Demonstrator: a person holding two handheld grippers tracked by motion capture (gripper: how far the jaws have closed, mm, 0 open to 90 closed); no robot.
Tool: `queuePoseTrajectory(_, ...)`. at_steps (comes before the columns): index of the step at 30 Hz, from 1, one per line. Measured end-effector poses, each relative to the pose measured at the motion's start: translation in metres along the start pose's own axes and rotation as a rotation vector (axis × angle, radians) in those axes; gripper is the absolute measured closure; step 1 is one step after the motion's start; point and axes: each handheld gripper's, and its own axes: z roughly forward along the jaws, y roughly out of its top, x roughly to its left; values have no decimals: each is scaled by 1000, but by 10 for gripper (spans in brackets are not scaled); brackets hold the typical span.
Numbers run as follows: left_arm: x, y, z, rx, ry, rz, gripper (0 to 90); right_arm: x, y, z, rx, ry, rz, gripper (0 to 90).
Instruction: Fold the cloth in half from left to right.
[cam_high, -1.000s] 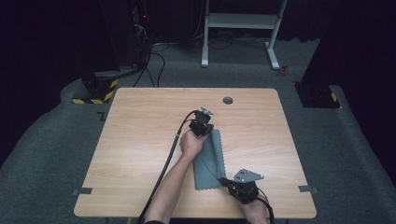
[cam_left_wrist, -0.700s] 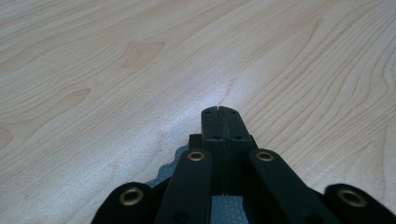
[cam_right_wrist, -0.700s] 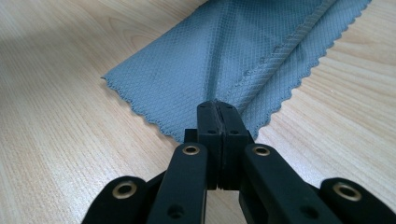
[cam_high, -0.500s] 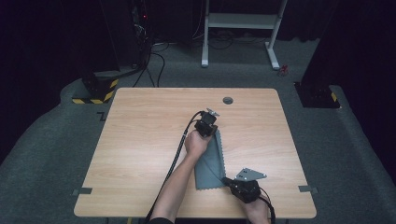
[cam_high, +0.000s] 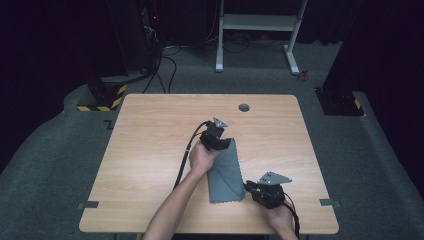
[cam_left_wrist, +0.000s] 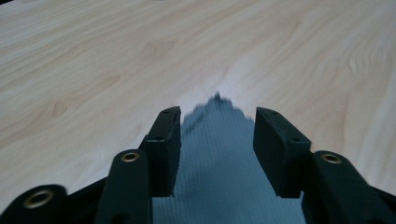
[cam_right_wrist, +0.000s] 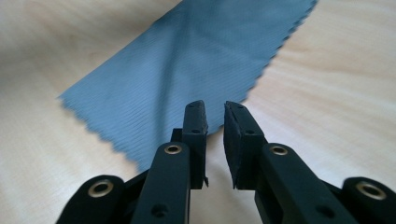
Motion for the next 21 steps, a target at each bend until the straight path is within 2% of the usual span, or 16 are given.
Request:
queuePoseTrajectory(2, -5, -14, -13, -1, -7, 18, 492, -5, 6, 3, 10, -13, -2, 769)
queuePoseTrajectory(4, -12, -30, -25, 25, -10, 42, 480, -10, 11, 7, 19, -15, -6, 762)
queuePoseTrajectory(10, -28, -69, -49, 43, -57, 23, 447, -15, 22, 28, 44, 3, -40, 741)
queuePoseTrajectory(12, -35, -80, -55, 31, -70, 15, 437, -14, 24, 34, 55, 5, -52, 730)
queuePoseTrajectory(15, -43, -92, -61, 10, -57, 11, 427, -12, 25, 39, 58, 13, -65, 715)
queuePoseTrajectory(21, -57, -113, -61, 38, -21, 35, 413, -10, 26, 42, 73, 19, -82, 699)
